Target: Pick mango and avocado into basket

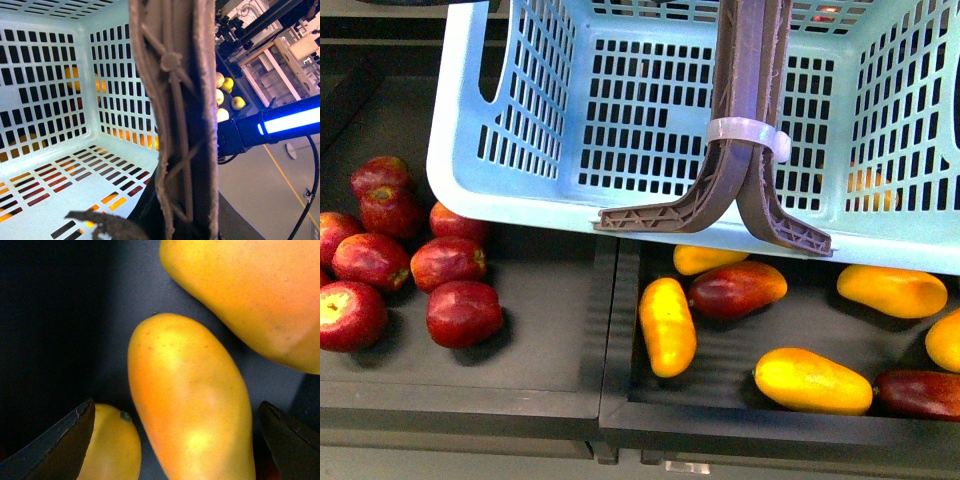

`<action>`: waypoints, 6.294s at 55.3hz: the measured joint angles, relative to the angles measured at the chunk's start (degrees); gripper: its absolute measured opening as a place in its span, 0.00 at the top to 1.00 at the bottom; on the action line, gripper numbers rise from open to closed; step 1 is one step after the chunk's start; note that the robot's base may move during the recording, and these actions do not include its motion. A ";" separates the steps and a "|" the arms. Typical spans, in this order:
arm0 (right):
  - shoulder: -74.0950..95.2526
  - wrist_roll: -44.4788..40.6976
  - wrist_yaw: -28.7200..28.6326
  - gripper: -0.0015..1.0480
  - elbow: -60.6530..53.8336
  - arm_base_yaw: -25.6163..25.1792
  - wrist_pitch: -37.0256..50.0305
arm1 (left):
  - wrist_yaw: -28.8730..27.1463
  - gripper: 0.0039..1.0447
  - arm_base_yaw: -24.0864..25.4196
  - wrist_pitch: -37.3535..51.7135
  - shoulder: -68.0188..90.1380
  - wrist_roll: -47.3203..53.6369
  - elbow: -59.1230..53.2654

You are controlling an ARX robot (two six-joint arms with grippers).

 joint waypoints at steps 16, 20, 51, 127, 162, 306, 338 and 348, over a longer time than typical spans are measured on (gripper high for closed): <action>3.98 -1.18 -0.35 0.08 2.43 -0.87 -1.40 | -0.02 0.94 0.00 0.00 0.00 0.00 0.00; 4.11 -1.51 -0.76 0.17 2.64 -0.87 -1.95 | -0.02 0.94 0.00 0.00 0.00 0.00 0.00; -24.52 -13.75 4.22 0.38 -12.07 -6.01 9.40 | -0.04 0.94 0.00 0.00 0.00 0.00 0.00; -94.57 -59.52 5.33 0.08 -40.72 25.57 14.71 | -0.35 0.94 0.09 -0.09 0.37 0.28 -0.15; -100.83 -64.35 6.23 0.08 -43.15 25.59 11.50 | 0.55 0.94 -0.59 -0.09 0.55 0.22 -0.20; -60.65 -60.96 -18.82 0.08 -24.17 -3.43 -6.93 | 0.72 0.94 -0.02 -0.24 0.68 0.35 -0.59; -6.99 -70.93 -15.61 0.08 5.49 -2.49 -2.51 | 0.02 0.94 0.02 -0.24 0.68 0.39 -0.59; -1.97 -70.73 -16.06 0.08 8.74 -2.43 -2.93 | 0.09 0.94 0.00 -0.24 0.68 0.37 -0.59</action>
